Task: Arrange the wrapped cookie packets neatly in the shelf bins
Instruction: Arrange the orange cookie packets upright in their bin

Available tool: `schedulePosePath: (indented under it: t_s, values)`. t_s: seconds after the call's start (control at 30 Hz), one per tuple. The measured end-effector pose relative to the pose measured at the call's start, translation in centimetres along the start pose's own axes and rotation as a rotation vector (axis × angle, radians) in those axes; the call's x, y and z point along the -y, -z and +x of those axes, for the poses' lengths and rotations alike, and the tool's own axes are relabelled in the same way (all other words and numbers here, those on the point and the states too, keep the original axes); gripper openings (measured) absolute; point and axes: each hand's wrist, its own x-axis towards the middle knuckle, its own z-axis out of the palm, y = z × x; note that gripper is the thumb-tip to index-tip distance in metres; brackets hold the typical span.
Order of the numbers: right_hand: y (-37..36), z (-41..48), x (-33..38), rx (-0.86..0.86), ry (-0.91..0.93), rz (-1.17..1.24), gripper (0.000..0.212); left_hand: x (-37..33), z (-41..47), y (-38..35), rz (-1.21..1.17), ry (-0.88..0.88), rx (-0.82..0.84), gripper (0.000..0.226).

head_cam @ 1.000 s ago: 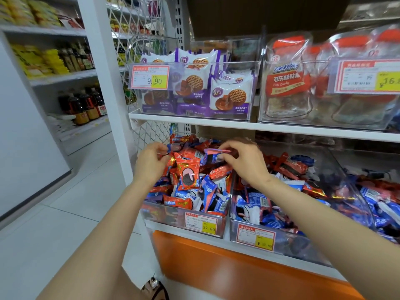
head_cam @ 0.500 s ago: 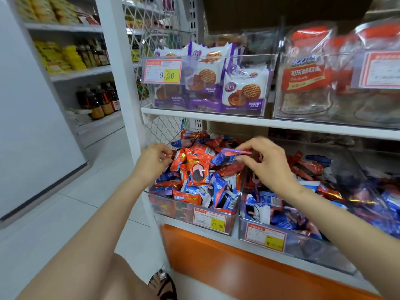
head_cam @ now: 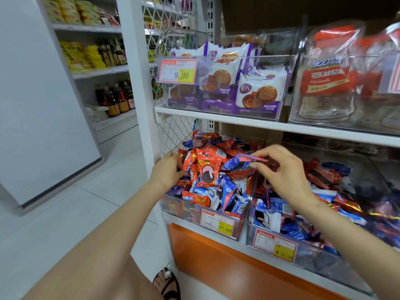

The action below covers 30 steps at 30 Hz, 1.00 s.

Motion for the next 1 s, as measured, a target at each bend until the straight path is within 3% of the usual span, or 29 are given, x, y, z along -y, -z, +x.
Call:
schedulePosePath:
  t_s: [0.13,0.23,0.43,0.67,0.83,1.0]
  values:
    - [0.1,0.0,-0.1,-0.01,-0.019,-0.013,0.013,-0.2,-0.5,0.2,0.021,-0.03,-0.138,0.013]
    - [0.0,0.0,-0.1,-0.01,-0.048,-0.015,0.013,-0.2,-0.7,1.0,-0.119,0.061,-0.292,0.006]
    - [-0.3,-0.3,0.2,-0.001,-0.097,0.001,0.012,0.2,-0.5,1.8,-0.623,0.167,-0.287,0.025]
    - [0.2,-0.5,0.5,-0.027,-0.242,0.055,0.01,-2.4,-1.7,4.0,-0.879,0.079,-0.377,0.018]
    - [3.0,0.0,-0.3,-0.09,-0.468,0.264,0.017,-7.4,-3.8,4.7,-1.06,-0.1,-0.223,0.018]
    - [6.8,0.0,-1.9,-0.124,-0.541,0.187,0.019,-12.5,-4.9,2.6,-1.12,-0.189,-0.064,0.014]
